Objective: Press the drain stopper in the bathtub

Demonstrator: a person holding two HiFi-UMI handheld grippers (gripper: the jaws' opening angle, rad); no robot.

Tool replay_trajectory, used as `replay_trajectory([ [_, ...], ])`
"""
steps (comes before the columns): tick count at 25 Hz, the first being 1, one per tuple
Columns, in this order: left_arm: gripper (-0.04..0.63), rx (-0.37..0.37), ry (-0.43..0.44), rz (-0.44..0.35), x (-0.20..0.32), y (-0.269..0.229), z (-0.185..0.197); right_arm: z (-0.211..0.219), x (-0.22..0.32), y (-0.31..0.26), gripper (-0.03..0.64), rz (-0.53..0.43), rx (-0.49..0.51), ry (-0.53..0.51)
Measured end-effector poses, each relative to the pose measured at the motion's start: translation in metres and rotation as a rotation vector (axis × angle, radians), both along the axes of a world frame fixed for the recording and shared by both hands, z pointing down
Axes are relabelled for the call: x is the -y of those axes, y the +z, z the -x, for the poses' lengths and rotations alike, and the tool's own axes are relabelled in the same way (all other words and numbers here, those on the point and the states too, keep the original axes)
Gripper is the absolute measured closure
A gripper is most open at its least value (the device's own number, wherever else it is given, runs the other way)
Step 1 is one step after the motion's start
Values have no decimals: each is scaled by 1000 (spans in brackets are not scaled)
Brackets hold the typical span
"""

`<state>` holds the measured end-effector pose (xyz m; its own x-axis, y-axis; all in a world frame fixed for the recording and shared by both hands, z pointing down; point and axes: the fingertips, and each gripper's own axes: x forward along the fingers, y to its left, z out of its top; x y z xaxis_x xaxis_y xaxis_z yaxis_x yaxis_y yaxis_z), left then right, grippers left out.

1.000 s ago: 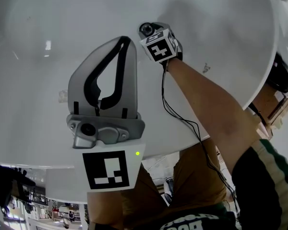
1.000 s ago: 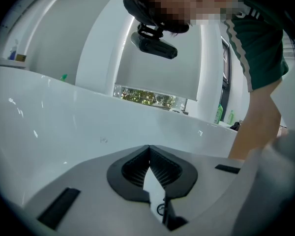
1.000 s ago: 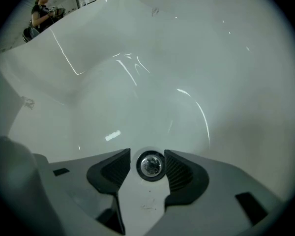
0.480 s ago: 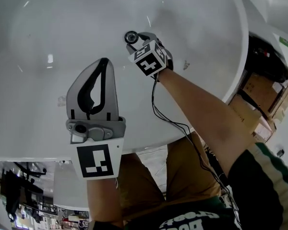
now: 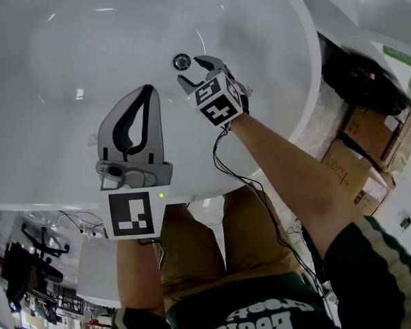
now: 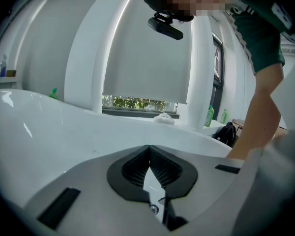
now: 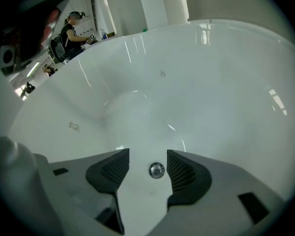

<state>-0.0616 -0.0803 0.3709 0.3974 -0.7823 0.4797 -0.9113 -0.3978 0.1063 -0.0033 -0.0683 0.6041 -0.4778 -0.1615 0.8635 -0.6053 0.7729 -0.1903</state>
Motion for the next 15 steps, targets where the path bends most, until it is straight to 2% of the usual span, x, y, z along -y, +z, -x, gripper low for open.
replay_trajectory([
  [4,586,-5,52,14,-10,-15,-13,1,-3,-42,385,-33,54,-5],
  [9,586,-28,64,9,-13,-39,-23,2,-6,-98,383,-81,120,-16],
  [15,586,2,97,-1,-19,-81,-37,-12,-14,-192,383,-152,219,-25],
])
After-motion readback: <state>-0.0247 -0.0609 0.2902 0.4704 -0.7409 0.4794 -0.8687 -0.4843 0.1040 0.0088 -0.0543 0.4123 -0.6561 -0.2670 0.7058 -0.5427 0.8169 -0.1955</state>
